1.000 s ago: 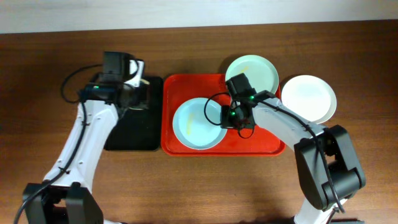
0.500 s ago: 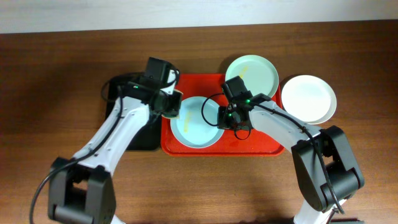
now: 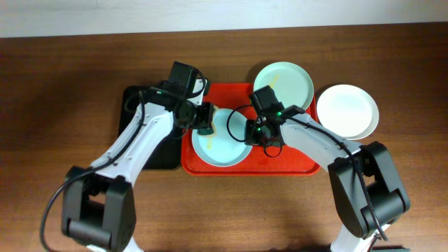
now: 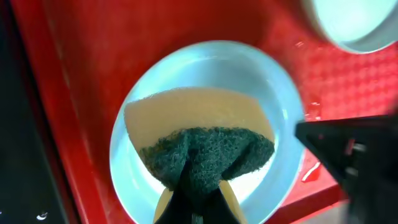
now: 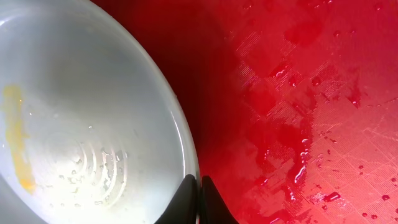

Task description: Clean dirty plates on tray and stack at the side

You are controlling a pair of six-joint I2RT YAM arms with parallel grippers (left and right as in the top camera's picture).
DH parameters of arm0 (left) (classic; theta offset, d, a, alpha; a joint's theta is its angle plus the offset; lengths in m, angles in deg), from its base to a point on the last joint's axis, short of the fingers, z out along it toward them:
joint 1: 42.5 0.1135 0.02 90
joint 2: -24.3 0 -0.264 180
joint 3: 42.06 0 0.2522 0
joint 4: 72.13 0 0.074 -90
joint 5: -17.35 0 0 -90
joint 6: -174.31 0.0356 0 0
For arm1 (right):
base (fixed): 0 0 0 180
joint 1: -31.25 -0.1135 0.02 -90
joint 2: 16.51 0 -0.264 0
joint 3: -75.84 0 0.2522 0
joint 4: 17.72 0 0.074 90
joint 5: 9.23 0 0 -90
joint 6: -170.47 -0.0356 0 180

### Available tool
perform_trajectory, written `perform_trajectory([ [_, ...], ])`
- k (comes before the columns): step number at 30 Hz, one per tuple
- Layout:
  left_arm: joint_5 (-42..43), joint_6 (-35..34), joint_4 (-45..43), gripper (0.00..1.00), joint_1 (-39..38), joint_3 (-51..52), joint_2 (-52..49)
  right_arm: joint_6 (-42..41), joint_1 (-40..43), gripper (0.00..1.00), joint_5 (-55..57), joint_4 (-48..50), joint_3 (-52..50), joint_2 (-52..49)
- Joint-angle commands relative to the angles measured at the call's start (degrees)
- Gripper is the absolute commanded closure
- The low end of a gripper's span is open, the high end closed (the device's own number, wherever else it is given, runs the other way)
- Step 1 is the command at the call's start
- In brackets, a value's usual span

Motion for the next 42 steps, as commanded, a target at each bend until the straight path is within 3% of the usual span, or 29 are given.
perform_trajectory([
  [1,-0.02,-0.90,0.09,1.00,-0.52,-0.70,-2.80,0.09,-0.31,0.96,1.57,0.11,-1.22,1.22],
  [8,-5.27,-2.58,0.55,1.00,-0.81,-0.68,-4.04,0.09,-0.31,0.95,1.57,0.11,-1.22,1.22],
  [30,-5.03,-2.62,-0.07,0.99,-3.74,-0.68,-17.92,0.09,-0.31,0.95,1.57,0.11,-1.22,1.22],
  [42,2.40,-2.54,-0.13,1.00,-6.25,-0.70,-22.45,0.09,-0.31,0.96,1.55,0.11,-1.22,1.22],
])
